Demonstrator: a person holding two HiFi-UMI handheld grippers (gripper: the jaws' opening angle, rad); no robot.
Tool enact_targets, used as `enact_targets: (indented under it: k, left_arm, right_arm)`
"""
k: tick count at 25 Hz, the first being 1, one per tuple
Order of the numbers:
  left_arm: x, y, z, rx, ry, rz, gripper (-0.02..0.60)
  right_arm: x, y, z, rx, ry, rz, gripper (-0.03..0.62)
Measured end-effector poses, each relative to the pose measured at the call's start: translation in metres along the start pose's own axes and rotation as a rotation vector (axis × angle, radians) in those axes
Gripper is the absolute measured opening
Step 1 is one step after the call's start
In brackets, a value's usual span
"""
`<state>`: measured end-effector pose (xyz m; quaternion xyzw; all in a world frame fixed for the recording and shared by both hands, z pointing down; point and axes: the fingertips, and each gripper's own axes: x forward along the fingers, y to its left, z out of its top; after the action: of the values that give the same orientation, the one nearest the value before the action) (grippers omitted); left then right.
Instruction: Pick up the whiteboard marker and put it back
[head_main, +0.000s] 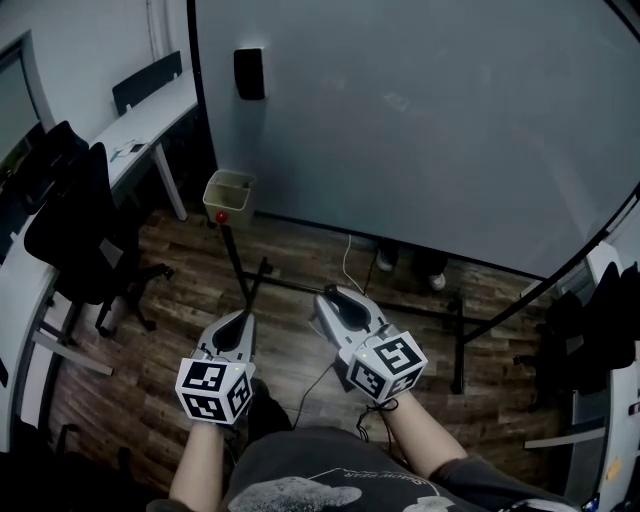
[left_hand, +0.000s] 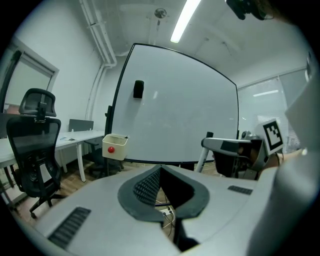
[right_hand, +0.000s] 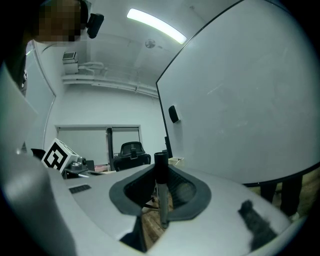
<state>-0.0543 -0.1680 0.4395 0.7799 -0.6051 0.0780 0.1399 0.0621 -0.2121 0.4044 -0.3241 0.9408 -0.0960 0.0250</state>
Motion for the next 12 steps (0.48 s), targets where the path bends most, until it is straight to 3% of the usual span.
enact_targets:
  k: [12]
  left_arm:
    - [-0.025, -0.017, -0.005, -0.017, -0.014, 0.014, 0.012]
  right_arm:
    - [-0.026, 0.011, -0.004, 0.016, 0.001, -0.002, 0.081]
